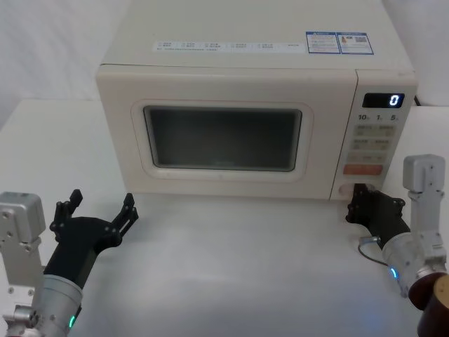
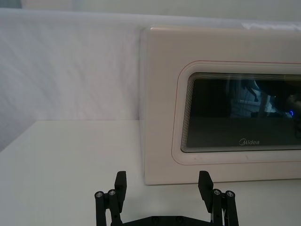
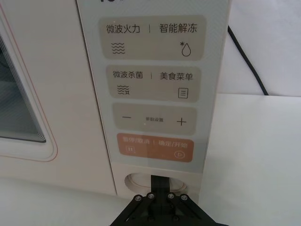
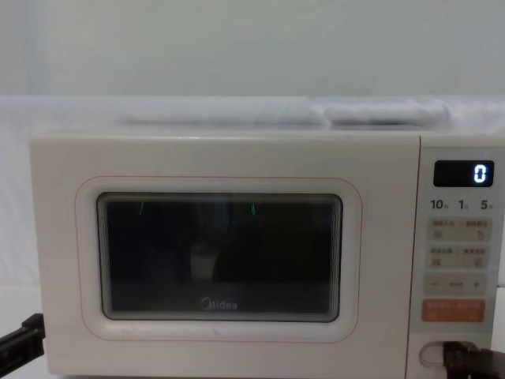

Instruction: Press the button to open the microwave door with one hand; close the microwave door with the other hand.

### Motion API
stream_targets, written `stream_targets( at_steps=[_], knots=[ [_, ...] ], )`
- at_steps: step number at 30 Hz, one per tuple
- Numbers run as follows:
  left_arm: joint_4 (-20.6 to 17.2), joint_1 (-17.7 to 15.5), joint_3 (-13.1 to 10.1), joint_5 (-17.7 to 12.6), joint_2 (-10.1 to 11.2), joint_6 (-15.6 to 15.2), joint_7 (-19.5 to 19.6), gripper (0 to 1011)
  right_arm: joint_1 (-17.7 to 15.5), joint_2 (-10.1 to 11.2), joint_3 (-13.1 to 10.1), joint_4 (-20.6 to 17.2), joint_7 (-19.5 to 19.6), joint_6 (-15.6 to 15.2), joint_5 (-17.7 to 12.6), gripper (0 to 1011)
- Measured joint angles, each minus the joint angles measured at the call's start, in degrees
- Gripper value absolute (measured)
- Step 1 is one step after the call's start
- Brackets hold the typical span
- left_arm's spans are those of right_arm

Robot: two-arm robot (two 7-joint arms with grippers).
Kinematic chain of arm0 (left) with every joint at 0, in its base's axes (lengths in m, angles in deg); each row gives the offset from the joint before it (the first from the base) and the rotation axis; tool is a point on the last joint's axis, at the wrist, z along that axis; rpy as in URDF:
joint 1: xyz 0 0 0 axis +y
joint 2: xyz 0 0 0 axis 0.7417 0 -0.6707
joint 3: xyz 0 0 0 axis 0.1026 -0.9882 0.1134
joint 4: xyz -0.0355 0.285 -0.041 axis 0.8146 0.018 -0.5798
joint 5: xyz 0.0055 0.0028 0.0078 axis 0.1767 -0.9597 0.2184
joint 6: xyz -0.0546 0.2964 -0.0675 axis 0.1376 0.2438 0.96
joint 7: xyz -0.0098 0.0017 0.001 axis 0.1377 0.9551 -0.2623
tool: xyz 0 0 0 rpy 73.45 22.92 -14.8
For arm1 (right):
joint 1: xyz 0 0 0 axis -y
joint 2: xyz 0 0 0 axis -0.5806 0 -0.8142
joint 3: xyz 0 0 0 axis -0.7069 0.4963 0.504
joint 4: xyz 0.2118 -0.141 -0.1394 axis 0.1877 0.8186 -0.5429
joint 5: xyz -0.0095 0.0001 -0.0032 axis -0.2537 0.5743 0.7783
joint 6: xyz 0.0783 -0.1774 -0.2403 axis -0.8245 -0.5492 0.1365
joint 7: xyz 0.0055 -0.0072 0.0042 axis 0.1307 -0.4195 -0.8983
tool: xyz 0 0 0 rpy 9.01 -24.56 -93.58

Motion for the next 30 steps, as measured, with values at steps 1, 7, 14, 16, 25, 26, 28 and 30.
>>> stream_targets(
  at_steps=[1,7,14,16,25,26,28,30],
  knots=[
    [0.0,0.0,0.0,0.0,0.0,0.0,0.0,1001,0.2,-0.1,0.0,0.3,0.0,0.1,0.0,0],
    [0.0,0.0,0.0,0.0,0.0,0.0,0.0,1001,1.2,-0.4,0.1,1.4,0.0,0.4,0.3,0],
    [0.0,0.0,0.0,0.0,0.0,0.0,0.0,1001,2.2,-0.7,0.4,2.7,0.0,1.0,0.5,0],
    [0.0,0.0,0.0,0.0,0.0,0.0,0.0,1001,2.3,-0.8,0.5,2.9,0.0,1.0,0.6,0],
    [0.0,0.0,0.0,0.0,0.0,0.0,0.0,1001,2.1,-0.7,0.5,2.7,0.0,1.0,0.7,0],
    [0.0,0.0,0.0,0.0,0.0,0.0,0.0,1001,2.0,-0.7,0.5,2.6,-0.1,1.0,0.7,0],
    [0.0,0.0,0.0,0.0,0.0,0.0,0.0,1001,1.5,-0.7,0.6,2.0,-0.3,0.8,0.7,0],
    [0.0,0.0,0.0,0.0,0.0,0.0,0.0,1001,1.0,-0.5,0.6,1.2,-0.4,0.6,0.7,0]
  ],
)
